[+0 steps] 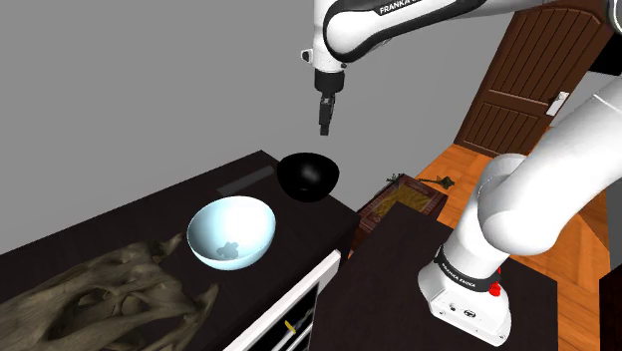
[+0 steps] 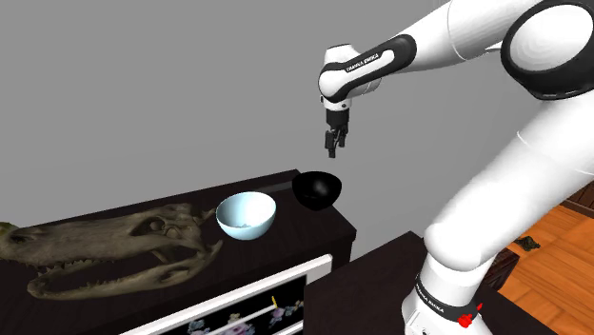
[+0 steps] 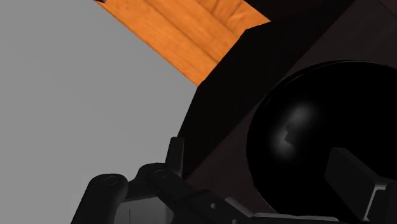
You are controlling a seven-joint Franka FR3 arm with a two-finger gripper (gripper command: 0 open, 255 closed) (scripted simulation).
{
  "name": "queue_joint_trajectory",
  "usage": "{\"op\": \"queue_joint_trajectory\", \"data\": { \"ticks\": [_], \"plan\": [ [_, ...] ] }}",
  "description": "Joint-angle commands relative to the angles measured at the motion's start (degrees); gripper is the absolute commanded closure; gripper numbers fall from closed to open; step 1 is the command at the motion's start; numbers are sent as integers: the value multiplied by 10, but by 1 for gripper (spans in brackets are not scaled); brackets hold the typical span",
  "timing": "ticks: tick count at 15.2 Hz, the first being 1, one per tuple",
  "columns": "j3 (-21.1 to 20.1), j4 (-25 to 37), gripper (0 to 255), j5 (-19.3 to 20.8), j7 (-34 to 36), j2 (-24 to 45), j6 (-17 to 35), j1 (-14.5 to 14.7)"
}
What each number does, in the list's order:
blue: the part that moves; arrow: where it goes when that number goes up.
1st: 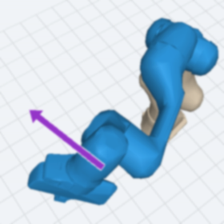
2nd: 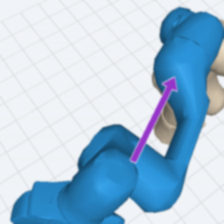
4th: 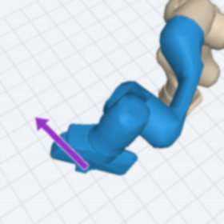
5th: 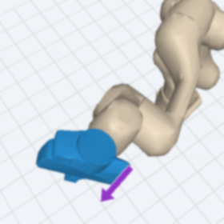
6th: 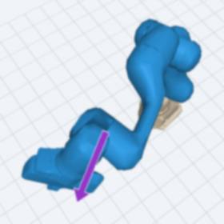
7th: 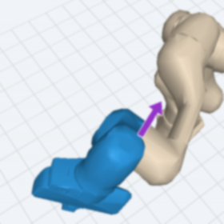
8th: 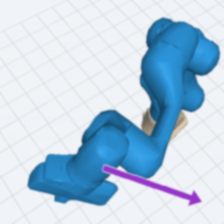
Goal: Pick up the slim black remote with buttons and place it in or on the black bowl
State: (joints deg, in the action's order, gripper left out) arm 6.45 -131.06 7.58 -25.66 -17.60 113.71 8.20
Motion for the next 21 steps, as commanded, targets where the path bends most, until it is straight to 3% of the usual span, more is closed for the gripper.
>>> {"op": "queue_joint_trajectory", "data": {
  "ticks": [1,10,21],
  "plan": [
    [4,21,0,-5,-40,41,26,10],
    [-14,106,0,-36,-196,198,115,49],
    [-73,219,0,-51,-359,360,182,81]
  ]
}}
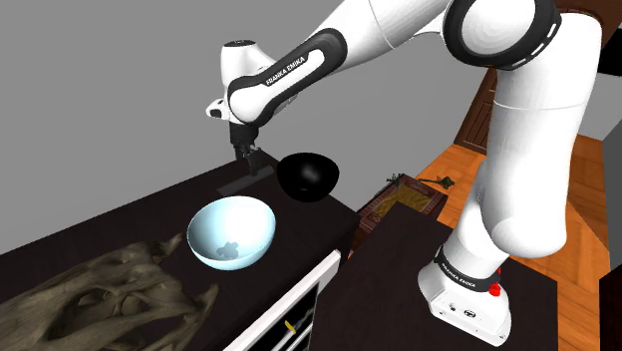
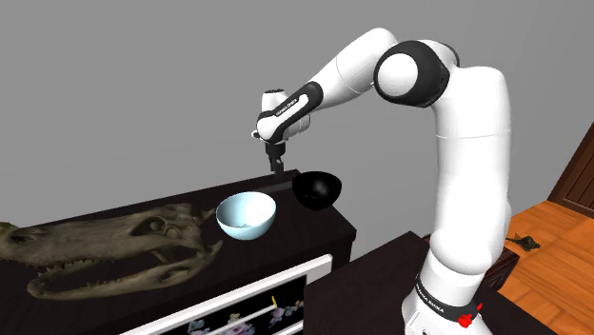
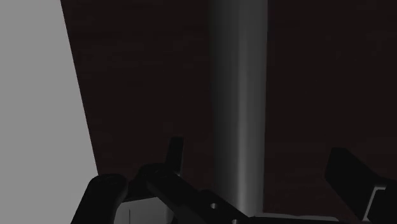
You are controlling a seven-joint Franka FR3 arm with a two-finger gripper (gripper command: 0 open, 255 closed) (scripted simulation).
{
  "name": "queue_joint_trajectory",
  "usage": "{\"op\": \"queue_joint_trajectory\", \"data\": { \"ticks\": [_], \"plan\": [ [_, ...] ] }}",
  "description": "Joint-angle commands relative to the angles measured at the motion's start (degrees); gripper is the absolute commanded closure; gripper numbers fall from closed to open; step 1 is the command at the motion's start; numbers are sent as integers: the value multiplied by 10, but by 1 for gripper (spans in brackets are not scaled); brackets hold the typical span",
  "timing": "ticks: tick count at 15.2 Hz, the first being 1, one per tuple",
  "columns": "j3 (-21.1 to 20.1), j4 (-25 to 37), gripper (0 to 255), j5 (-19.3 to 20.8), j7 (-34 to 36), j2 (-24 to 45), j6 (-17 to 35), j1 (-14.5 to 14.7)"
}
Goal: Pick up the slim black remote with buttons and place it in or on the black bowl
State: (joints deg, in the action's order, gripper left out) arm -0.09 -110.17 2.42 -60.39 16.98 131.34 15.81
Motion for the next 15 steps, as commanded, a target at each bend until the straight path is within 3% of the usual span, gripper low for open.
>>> {"op": "queue_joint_trajectory", "data": {
  "ticks": [1,8,15],
  "plan": [
    [-10,14,0,1,-17,19,7,6],
    [-9,6,0,3,-15,57,53,6],
    [-9,6,0,3,-15,57,53,6]
  ]
}}
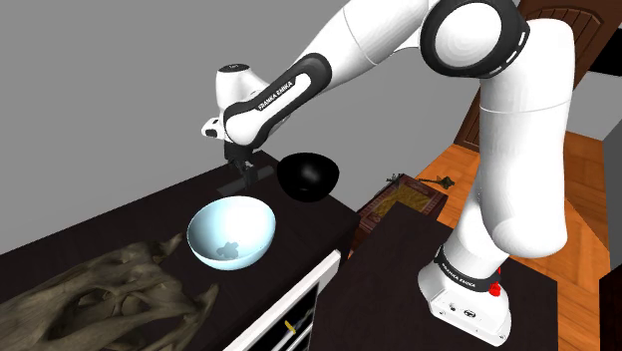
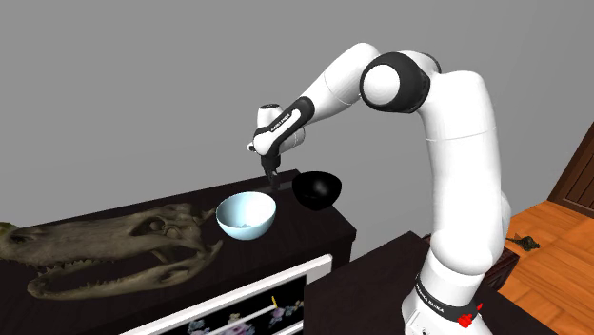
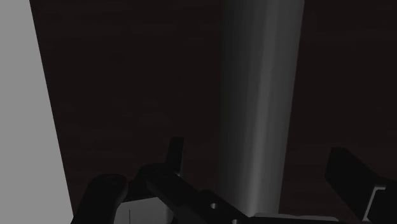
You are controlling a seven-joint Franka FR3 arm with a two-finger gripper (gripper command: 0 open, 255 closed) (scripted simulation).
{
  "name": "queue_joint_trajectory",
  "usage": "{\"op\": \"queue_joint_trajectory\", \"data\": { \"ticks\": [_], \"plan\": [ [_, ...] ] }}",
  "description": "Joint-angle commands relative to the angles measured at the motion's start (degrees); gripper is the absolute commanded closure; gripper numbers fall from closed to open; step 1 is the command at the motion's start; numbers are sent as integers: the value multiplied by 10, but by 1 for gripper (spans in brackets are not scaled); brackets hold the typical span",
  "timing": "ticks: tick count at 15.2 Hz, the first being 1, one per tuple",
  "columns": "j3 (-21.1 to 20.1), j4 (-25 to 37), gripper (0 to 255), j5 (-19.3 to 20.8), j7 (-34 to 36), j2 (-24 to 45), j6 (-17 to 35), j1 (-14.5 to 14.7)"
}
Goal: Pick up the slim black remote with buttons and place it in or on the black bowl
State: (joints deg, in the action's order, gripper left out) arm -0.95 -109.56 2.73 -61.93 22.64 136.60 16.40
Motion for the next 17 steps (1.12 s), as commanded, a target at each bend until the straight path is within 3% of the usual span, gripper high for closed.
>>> {"op": "queue_joint_trajectory", "data": {
  "ticks": [1,2,11,17],
  "plan": [
    [0,0,0,0,0,0,0,0],
    [0,0,255,0,0,0,0,0],
    [0,0,255,0,0,0,0,0],
    [-1,11,255,-2,-2,-26,-38,0]
  ]
}}
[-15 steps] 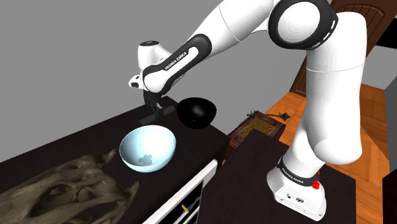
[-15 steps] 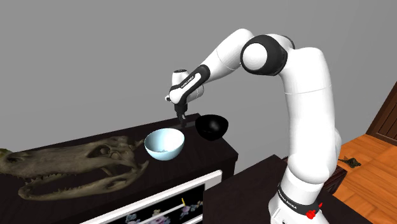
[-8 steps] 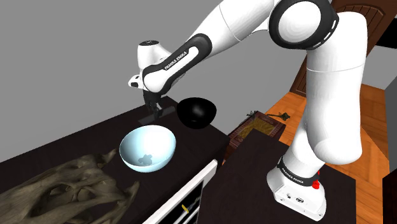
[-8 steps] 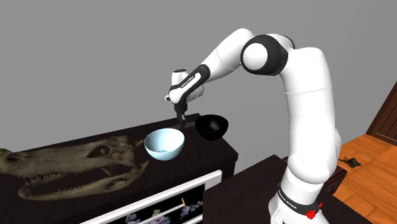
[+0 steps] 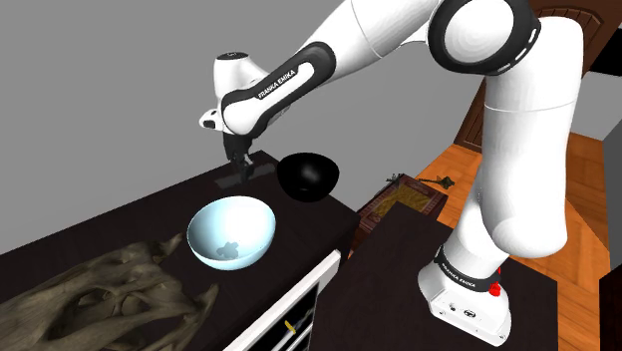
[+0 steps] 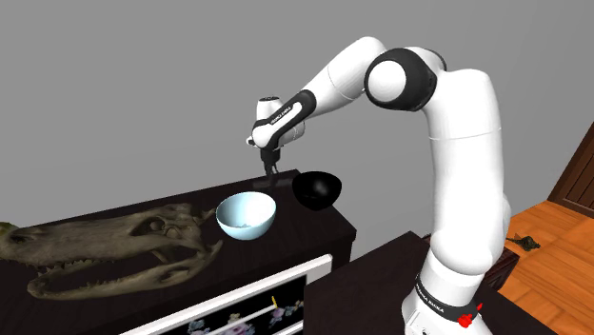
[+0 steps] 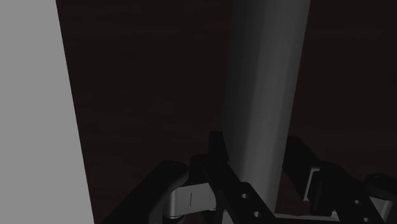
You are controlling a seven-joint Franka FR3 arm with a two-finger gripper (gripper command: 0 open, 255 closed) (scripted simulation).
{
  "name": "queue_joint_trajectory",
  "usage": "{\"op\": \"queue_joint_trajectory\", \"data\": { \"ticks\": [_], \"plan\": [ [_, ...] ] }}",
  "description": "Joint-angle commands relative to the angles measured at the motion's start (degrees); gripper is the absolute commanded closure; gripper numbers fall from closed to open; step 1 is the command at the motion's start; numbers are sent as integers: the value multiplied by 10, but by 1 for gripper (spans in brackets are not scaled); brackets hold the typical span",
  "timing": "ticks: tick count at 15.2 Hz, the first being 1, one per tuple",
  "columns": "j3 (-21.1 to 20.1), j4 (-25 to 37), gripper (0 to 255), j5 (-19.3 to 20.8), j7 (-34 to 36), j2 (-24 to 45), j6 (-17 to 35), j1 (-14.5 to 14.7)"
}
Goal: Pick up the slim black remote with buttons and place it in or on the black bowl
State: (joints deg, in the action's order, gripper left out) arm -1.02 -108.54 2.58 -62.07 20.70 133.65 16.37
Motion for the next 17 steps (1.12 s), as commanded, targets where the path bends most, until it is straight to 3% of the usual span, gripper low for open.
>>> {"op": "queue_joint_trajectory", "data": {
  "ticks": [1,17],
  "plan": [
    [0,3,255,-1,-1,-11,-15,0],
    [-2,58,255,-5,-6,-64,-122,-1]
  ]
}}
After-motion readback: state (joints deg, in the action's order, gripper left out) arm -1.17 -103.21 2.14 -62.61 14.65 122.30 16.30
